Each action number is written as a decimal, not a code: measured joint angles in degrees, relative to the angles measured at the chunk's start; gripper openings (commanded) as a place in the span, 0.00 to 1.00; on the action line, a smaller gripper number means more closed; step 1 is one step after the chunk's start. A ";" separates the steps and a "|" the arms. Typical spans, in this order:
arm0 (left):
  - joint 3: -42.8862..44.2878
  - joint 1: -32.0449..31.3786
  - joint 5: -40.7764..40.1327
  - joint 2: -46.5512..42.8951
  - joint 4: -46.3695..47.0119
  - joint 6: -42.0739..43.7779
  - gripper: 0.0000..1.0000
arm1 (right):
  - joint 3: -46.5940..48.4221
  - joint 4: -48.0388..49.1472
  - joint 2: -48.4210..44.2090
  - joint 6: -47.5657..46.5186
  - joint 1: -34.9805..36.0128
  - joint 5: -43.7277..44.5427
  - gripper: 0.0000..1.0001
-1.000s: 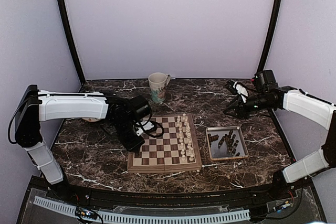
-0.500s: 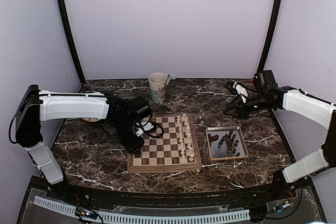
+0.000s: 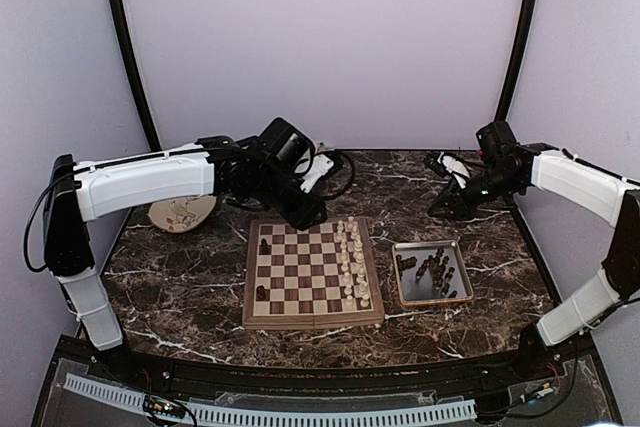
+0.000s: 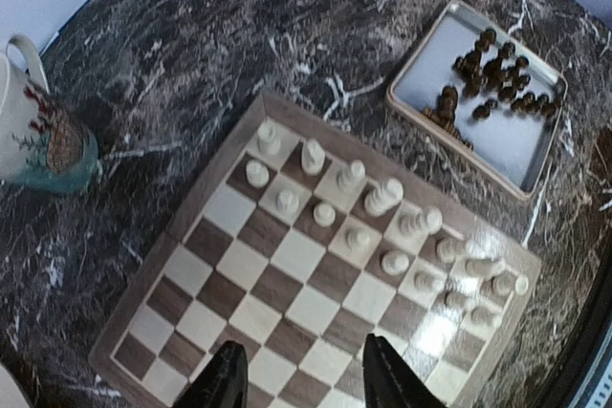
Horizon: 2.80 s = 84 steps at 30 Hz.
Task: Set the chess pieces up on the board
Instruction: Pick up the rook from the storage box.
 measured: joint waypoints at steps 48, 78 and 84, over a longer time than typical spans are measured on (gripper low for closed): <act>-5.29 3.69 6.08 3.08 19.63 -3.08 0.46 | -11.52 -9.38 7.13 -2.97 2.01 18.97 0.11; -5.35 3.69 6.54 3.08 19.63 -3.02 0.46 | -7.34 -17.42 7.65 -3.98 2.01 18.69 0.02; -5.35 3.69 6.54 3.08 19.63 -2.95 0.46 | -7.34 -17.49 7.65 -4.13 2.01 18.58 0.01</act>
